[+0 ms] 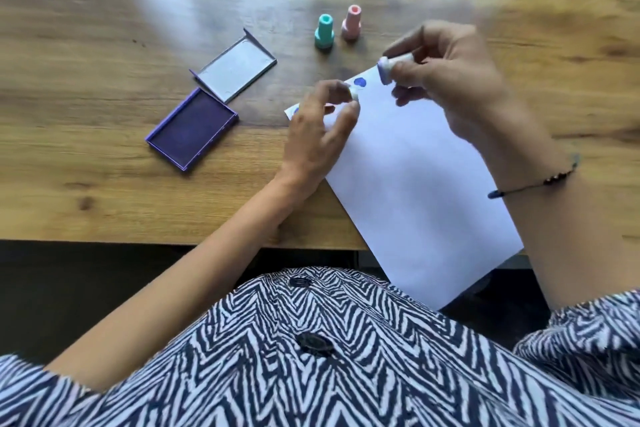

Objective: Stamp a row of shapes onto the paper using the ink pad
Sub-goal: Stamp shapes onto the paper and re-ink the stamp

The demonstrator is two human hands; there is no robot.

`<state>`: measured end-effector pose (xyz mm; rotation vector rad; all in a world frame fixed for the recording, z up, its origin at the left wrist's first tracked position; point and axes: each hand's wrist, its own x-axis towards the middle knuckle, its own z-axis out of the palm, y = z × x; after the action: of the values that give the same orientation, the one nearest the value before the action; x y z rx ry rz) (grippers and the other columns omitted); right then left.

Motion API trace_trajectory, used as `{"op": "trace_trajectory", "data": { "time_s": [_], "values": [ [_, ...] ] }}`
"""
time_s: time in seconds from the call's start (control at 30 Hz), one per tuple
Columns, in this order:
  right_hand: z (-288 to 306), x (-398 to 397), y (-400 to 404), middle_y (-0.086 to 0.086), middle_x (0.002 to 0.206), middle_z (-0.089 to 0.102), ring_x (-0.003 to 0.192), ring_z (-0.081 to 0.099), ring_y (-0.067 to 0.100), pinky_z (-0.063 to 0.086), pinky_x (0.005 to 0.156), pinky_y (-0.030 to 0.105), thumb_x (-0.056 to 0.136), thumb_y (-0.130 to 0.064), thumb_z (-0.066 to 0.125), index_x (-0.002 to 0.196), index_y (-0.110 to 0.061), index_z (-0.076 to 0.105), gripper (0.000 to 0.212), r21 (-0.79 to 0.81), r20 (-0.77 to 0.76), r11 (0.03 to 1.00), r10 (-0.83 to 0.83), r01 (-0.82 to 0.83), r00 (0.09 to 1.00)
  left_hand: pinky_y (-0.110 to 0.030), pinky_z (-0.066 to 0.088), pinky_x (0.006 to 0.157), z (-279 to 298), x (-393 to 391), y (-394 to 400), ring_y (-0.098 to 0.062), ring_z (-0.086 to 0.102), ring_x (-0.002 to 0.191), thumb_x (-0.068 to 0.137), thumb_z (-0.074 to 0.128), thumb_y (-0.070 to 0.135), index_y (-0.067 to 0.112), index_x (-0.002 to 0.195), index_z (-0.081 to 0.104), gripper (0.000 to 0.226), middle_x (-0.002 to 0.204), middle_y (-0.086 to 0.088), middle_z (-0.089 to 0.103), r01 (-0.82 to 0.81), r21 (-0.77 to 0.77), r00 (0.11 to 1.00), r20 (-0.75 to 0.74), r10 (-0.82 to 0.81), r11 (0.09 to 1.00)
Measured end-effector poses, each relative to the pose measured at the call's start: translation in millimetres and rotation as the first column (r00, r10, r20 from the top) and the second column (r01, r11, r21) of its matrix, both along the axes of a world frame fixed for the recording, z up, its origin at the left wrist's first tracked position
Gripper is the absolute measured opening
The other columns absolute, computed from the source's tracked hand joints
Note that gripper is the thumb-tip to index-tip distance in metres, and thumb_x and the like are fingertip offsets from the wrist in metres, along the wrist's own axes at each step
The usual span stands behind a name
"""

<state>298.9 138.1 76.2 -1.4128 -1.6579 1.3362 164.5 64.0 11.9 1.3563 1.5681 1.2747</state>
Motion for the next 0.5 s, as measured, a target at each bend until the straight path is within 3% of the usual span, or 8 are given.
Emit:
{"op": "trace_trajectory", "data": {
  "time_s": [0.07,0.17,0.4,0.5],
  "values": [
    [1.5,-4.8,-8.8,-0.003,0.055,0.065,0.046,0.058,0.011,0.054,0.050,0.024,0.077,-0.003,0.068,0.075,-0.013,0.063,0.012,-0.079,-0.148,0.997,-0.005,-0.006,0.989,-0.025,0.042,0.080,5.6,-2.9,0.3,-0.008,0.053,0.081,0.088,0.051,0.016,0.007,0.102,0.054,0.017,0.089,0.002,0.058,-0.027,-0.031,0.979,0.201,0.033,0.999],
    [1.0,-14.9,-20.1,0.004,0.063,0.064,0.049,0.057,0.014,0.055,0.053,0.026,0.078,-0.004,0.069,0.078,-0.010,0.064,0.008,-0.077,-0.193,0.997,0.013,-0.028,0.981,-0.023,0.046,0.078,12.1,-7.1,-1.6,-0.004,0.053,0.076,0.088,0.052,0.015,0.006,0.102,0.056,0.018,0.083,0.006,0.059,-0.032,-0.034,0.929,0.369,0.042,0.999],
    [-3.0,-32.1,-31.3,-0.002,0.056,0.061,0.049,0.058,0.012,0.054,0.053,0.025,0.078,-0.007,0.069,0.078,-0.012,0.064,0.007,0.013,-0.163,0.996,0.090,-0.089,0.982,-0.013,0.046,0.073,14.2,-27.0,-13.4,0.005,0.058,0.074,0.087,0.053,0.008,0.002,0.105,0.057,0.019,0.087,0.005,0.062,0.027,0.023,0.936,0.351,-0.033,0.999],
    [-7.7,-40.0,-36.9,-0.007,0.050,0.063,0.048,0.058,0.011,0.053,0.052,0.025,0.079,-0.006,0.068,0.078,-0.011,0.065,0.007,-0.021,-0.214,0.996,0.085,-0.092,0.973,-0.011,0.045,0.071,14.4,-36.0,-19.8,0.007,0.058,0.073,0.087,0.054,0.007,0.002,0.105,0.057,0.019,0.086,0.006,0.062,0.030,0.028,0.949,0.312,-0.038,0.999]
  ]
}}
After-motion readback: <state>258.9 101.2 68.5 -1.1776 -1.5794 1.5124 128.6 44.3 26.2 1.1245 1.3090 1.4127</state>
